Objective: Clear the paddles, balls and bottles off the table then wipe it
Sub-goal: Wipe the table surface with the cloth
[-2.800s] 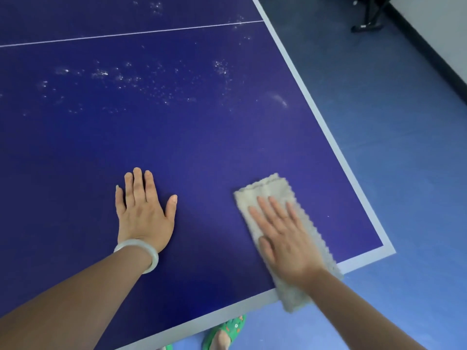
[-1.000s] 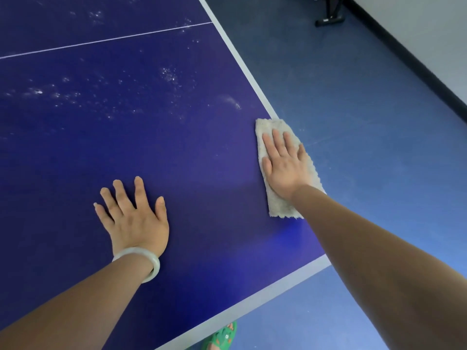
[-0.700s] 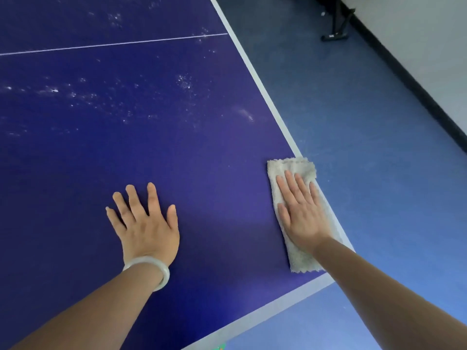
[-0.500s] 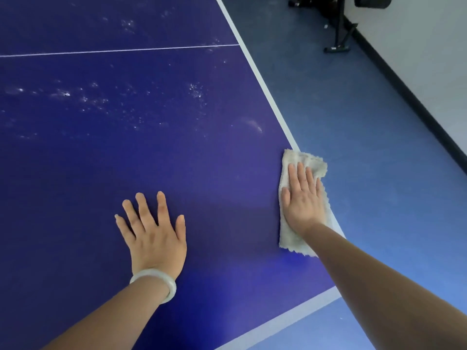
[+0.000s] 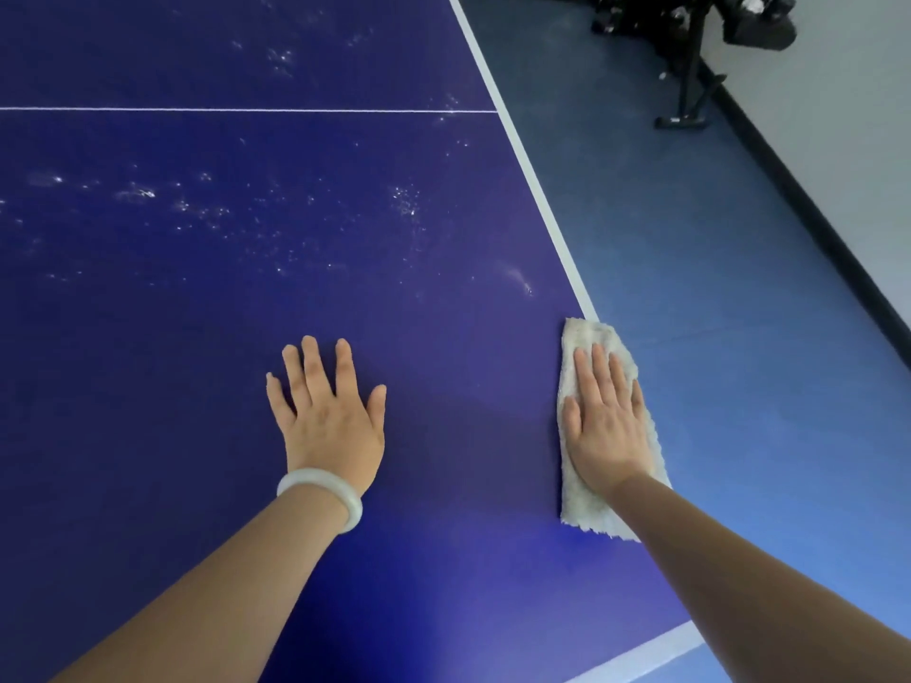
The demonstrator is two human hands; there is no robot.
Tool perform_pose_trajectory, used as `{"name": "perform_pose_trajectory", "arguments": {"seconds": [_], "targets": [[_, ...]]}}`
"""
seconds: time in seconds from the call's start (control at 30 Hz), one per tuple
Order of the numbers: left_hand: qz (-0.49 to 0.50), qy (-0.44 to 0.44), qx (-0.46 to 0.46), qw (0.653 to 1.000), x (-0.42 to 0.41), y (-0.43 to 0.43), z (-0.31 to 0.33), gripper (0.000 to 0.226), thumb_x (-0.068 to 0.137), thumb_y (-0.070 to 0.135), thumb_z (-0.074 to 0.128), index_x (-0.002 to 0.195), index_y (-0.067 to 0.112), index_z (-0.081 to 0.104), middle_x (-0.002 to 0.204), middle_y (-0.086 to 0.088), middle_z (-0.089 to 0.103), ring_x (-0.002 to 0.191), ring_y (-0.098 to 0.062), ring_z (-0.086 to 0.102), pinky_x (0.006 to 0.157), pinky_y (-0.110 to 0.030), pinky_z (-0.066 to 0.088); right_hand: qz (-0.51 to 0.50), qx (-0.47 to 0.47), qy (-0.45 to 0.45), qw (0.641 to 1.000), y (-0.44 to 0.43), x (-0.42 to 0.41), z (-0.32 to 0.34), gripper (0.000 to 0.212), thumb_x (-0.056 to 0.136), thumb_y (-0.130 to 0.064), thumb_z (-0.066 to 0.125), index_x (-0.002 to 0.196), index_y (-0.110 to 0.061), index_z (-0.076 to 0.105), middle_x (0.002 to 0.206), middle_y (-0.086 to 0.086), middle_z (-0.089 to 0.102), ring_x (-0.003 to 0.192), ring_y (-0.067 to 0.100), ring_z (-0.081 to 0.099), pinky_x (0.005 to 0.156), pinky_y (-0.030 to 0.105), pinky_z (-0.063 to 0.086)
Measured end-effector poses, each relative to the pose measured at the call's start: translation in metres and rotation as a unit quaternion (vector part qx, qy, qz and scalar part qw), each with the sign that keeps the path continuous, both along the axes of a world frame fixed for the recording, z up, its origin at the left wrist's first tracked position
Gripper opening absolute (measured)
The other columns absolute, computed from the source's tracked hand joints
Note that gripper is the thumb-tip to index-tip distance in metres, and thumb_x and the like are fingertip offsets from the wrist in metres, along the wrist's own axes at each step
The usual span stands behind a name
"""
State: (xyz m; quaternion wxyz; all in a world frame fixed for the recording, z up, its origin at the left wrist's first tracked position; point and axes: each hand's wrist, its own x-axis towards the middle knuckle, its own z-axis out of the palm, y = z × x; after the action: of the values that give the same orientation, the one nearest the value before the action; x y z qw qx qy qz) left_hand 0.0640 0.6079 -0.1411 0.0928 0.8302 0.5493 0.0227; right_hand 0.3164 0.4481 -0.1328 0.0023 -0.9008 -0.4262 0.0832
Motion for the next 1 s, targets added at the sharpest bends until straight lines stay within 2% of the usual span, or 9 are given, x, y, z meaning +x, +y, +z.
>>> {"name": "perform_pose_trajectory", "arguments": {"seconds": [0.17,0.33,0.53,0.67,0.73,0.87,0.93,1.0], "targets": [[0.010,0.048,0.021,0.999,0.007,-0.005,-0.003,0.070,0.099,0.049,0.021,0.155,0.008,0.018,0.159,-0.025,0.017,0.149,-0.042,0.011,0.119,-0.060,0.011,0.058,0.004,0.010,0.998,0.023,0.028,0.002,0.068,0.093,-0.047,0.001,0.158,-0.027,-0.005,0.162,-0.012,-0.016,0.151,0.013,-0.016,0.124,0.036,-0.003],[0.027,0.046,0.033,0.998,0.010,-0.005,-0.008,0.064,0.102,0.046,0.024,0.154,0.009,0.024,0.159,-0.024,0.019,0.149,-0.040,0.013,0.119,-0.059,0.011,0.113,-0.001,-0.016,0.993,0.090,0.066,-0.002,0.068,0.094,-0.046,-0.002,0.158,-0.023,-0.007,0.165,-0.004,-0.013,0.152,0.018,-0.012,0.124,0.038,-0.003],[0.040,0.062,0.040,0.996,0.012,-0.006,-0.006,0.064,0.103,0.049,0.017,0.155,0.011,0.024,0.160,-0.020,0.019,0.150,-0.035,0.011,0.121,-0.056,0.012,0.101,0.012,0.004,0.995,0.175,0.072,-0.002,0.061,0.103,-0.036,0.016,0.159,-0.018,0.000,0.166,0.003,-0.004,0.153,0.022,-0.007,0.124,0.043,-0.005],[0.047,0.065,0.033,0.996,0.011,-0.005,-0.006,0.070,0.098,0.053,0.013,0.155,0.013,0.023,0.161,-0.018,0.018,0.151,-0.033,0.009,0.121,-0.055,0.012,0.268,0.018,-0.016,0.963,0.133,0.049,-0.002,0.063,0.101,-0.039,0.007,0.159,-0.016,0.005,0.166,0.003,-0.001,0.153,0.021,-0.005,0.124,0.045,-0.001],[0.048,0.059,0.032,0.997,0.012,-0.005,-0.006,0.069,0.098,0.052,0.015,0.154,0.013,0.025,0.160,-0.018,0.020,0.151,-0.033,0.011,0.121,-0.055,0.011,0.304,0.009,-0.022,0.952,0.112,0.065,-0.004,0.062,0.101,-0.039,0.008,0.159,-0.017,0.007,0.166,0.002,0.002,0.153,0.019,-0.003,0.124,0.045,0.003],[0.048,0.062,0.036,0.996,0.013,-0.005,-0.005,0.068,0.098,0.051,0.017,0.153,0.013,0.027,0.159,-0.019,0.023,0.150,-0.034,0.014,0.121,-0.055,0.012,0.154,0.012,-0.014,0.988,0.140,0.099,-0.004,0.065,0.098,-0.039,0.007,0.159,-0.017,0.004,0.166,0.003,0.000,0.153,0.021,-0.002,0.125,0.042,0.002],[0.048,0.058,0.036,0.996,0.013,-0.005,-0.005,0.068,0.098,0.052,0.017,0.153,0.012,0.028,0.159,-0.019,0.024,0.150,-0.034,0.014,0.121,-0.055,0.012,0.073,0.018,-0.001,0.997,0.170,0.090,-0.005,0.063,0.100,-0.037,0.011,0.159,-0.015,0.001,0.166,0.006,-0.002,0.153,0.024,-0.003,0.124,0.044,0.002],[0.050,0.058,0.035,0.996,0.013,-0.005,-0.005,0.069,0.098,0.052,0.017,0.153,0.012,0.029,0.159,-0.019,0.024,0.150,-0.033,0.015,0.121,-0.054,0.013,0.049,0.023,-0.006,0.999,0.189,0.066,-0.003,0.062,0.101,-0.035,0.013,0.158,-0.013,0.001,0.166,0.009,0.000,0.153,0.027,-0.001,0.123,0.047,0.000]]}}
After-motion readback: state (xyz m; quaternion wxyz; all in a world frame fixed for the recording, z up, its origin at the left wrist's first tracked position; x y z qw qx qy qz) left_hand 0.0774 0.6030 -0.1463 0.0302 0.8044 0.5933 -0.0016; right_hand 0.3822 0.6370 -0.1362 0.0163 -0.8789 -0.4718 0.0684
